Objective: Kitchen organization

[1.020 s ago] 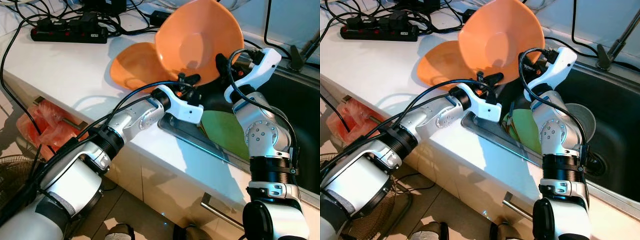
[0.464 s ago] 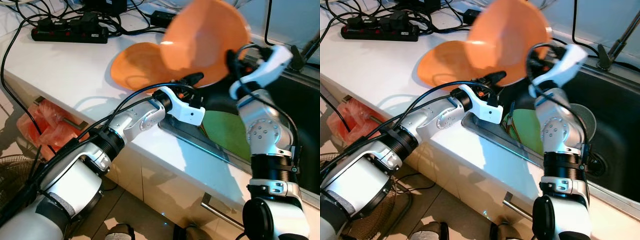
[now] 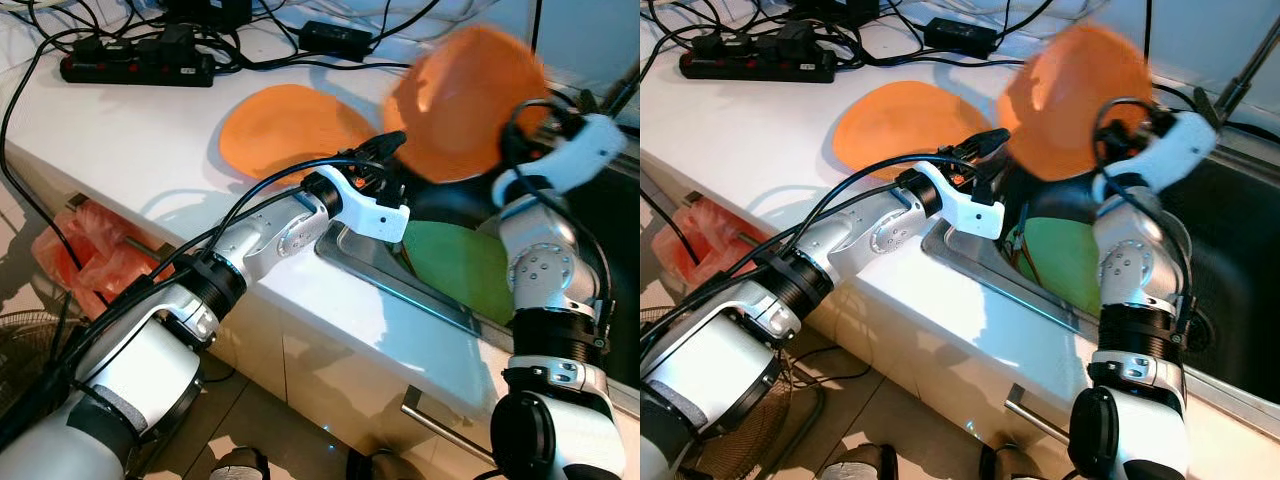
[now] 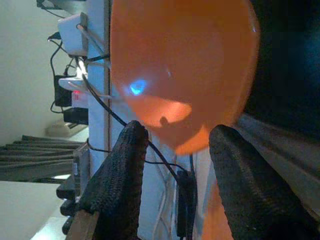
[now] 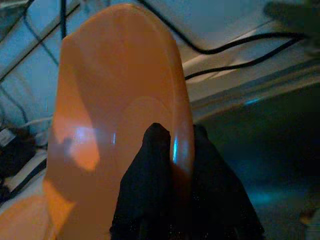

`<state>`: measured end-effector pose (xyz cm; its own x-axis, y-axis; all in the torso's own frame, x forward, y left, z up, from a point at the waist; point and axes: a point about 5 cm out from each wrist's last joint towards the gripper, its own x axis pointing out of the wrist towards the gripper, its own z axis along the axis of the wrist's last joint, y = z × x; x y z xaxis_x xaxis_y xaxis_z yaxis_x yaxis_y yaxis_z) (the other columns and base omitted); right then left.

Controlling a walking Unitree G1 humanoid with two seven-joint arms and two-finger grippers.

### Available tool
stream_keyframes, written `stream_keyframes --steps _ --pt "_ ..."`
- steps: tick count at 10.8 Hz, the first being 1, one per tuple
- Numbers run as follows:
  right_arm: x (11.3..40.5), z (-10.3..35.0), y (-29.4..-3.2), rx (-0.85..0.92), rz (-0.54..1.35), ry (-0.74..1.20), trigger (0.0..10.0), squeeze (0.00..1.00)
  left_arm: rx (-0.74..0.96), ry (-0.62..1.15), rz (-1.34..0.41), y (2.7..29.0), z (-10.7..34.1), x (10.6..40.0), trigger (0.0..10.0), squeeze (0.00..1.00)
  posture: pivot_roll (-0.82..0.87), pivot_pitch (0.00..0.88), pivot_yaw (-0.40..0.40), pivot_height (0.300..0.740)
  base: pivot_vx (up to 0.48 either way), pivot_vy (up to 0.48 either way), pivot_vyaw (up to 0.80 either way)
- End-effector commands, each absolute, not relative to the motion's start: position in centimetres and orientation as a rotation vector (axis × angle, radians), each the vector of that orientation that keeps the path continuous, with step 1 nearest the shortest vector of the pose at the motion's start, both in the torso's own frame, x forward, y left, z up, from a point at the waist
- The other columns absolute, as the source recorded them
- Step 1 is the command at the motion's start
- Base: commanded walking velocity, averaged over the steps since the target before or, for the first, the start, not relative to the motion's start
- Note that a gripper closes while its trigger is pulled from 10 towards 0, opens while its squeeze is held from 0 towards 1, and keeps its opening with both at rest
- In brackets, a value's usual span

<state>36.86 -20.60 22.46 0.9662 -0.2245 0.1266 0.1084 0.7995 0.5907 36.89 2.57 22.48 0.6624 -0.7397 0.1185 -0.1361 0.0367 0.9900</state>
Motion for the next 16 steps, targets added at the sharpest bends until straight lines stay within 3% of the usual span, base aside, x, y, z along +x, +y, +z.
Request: stream_keyframes --steps 1,2,4,5,7,10,13,14,16 --pt "36.6 23.3 -21.8 0.612 -0.236 -0.252 0.0 0.00 1.434 -0.759 -0.527 2.9 22.7 36.8 10.0 0.00 0.03 0.118 -0.019 0.740 0.000 0.000 0.00" --pt "36.5 23.3 -22.5 0.610 -0.281 -0.267 0.0 0.00 1.343 -0.718 -0.516 3.5 22.8 36.9 10.0 0.00 0.03 0.118 -0.019 0.740 0.000 0.000 0.00" --pt "36.3 23.1 -23.2 0.545 -0.332 -0.273 0.0 0.00 0.869 -0.504 -0.605 3.6 22.9 36.9 10.0 0.00 0.04 0.122 -0.022 0.740 0.000 0.000 0.00" --pt "36.3 23.1 -23.4 0.494 -0.350 -0.277 0.0 0.00 0.762 -0.438 -0.661 3.5 22.7 36.7 10.0 0.00 0.03 0.124 -0.021 0.740 0.000 0.000 0.00" --pt "35.9 22.6 -24.1 0.282 -0.391 -0.276 0.0 0.00 0.439 -0.286 -1.003 3.0 22.8 33.8 10.0 0.00 0.03 0.126 -0.021 0.740 0.000 0.000 0.00" --pt "36.0 22.0 -23.8 0.127 -0.382 -0.269 0.0 0.00 0.399 -0.186 -1.138 4.8 23.3 32.6 10.0 0.00 0.04 0.129 -0.022 0.740 0.000 0.000 0.00" --pt "36.3 20.8 -23.0 0.012 -0.335 -0.220 0.0 0.00 0.440 -0.063 -1.159 6.3 22.5 32.1 10.0 0.00 0.05 0.131 -0.025 0.740 0.000 0.000 0.00" --pt "36.5 20.4 -22.6 -0.059 -0.310 -0.203 10.0 0.00 0.450 -0.028 -1.154 6.5 22.2 32.2 10.0 0.00 0.05 0.131 -0.025 0.740 0.000 0.000 0.00" --pt "36.6 18.8 -22.3 -0.117 -0.282 -0.143 10.0 0.00 0.448 0.012 -1.135 6.4 21.7 32.2 10.0 0.00 0.05 0.129 -0.025 0.740 0.000 0.000 0.00"
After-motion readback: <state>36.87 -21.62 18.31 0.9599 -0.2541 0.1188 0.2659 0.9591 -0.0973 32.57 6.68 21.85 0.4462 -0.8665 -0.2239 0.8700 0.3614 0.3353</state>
